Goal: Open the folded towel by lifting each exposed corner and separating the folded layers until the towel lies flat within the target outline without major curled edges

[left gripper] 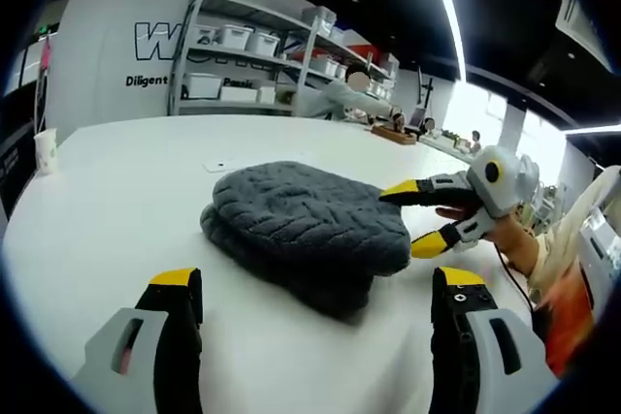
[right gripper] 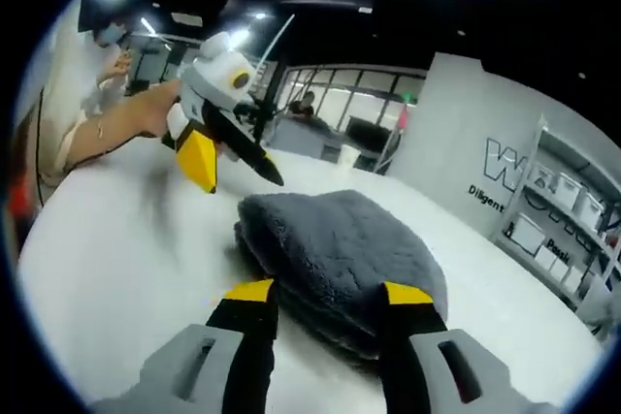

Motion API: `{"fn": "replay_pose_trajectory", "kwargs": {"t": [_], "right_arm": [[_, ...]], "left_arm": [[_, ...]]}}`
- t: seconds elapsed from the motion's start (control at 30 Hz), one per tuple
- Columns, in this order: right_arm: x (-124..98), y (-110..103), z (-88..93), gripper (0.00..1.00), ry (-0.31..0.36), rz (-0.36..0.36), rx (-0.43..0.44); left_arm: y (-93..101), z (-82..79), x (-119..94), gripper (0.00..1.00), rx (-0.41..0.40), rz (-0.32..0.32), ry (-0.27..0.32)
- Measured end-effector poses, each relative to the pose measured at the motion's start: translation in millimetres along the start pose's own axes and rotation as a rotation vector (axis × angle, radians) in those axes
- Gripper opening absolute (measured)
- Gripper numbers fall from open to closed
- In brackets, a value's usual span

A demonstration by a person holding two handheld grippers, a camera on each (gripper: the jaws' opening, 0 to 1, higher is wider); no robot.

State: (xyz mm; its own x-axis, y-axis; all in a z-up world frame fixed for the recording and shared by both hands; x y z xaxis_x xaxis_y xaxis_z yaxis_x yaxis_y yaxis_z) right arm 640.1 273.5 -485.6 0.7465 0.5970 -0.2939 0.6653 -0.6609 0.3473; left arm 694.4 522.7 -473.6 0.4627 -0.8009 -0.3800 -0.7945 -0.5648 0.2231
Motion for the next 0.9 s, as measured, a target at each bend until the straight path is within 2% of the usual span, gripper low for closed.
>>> {"fn": "replay_pose_trajectory", "kwargs": {"t": [0.03,0.1,0.13,0.17,0.2,0.27,0.47,0.5,0.6,0.73,0.9], "right_arm": [[0,1,0.7,0.25,0.003,0.008,0.008],[0,4,3.2,0.06,0.007,0.03,0.007],[0,7,5.1,0.0,0.005,0.049,0.006],[-1,9,5.4,0.0,0.015,0.06,0.023],[-1,10,5.6,0.0,0.036,0.036,0.08],[-2,13,5.3,0.0,0.06,0.034,0.138],[-6,19,4.8,0.0,0.104,0.043,0.227],[-7,20,3.2,0.0,0.134,0.057,0.246],[-13,26,0.5,0.0,0.165,0.088,0.268],[-21,36,0.1,0.0,0.181,0.157,0.285],[-30,49,2.1,0.0,0.21,0.226,0.354]], "left_arm": [[0.1,0.1,0,0.97,0.0,0.0,-0.001],[0.6,0.2,0,0.97,0.001,0.0,-0.001],[1.0,0.2,0,0.97,0.002,0.001,0.0],[1.2,0.1,0,0.97,0.002,0.002,0.001],[1.5,-0.1,0,0.97,0.002,0.002,0.001],[2.2,-0.2,-1,0.97,0.004,0.003,0.002],[3.1,-0.6,-1,0.96,0.01,0.006,0.0],[3.0,-0.4,-1,0.96,0.011,0.005,-0.001],[2.6,0.0,-1,0.96,0.011,0.007,-0.005],[2.0,-0.6,0,0.96,0.012,0.008,-0.006],[2.5,-0.1,0,0.96,0.015,0.007,-0.013]]}}
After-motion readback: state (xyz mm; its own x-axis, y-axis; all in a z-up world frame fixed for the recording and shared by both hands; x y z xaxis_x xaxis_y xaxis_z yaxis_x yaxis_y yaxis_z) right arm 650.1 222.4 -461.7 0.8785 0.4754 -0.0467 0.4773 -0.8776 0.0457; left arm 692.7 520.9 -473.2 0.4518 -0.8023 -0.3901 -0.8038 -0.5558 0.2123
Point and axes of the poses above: the point that each gripper's makers call its tool centre point, and the gripper's own axes: x roughly forward along the fingers, y roughly to its right, z roughly out of its underside, the point moved 10 cm from there along -x, roughly backward along the fingers
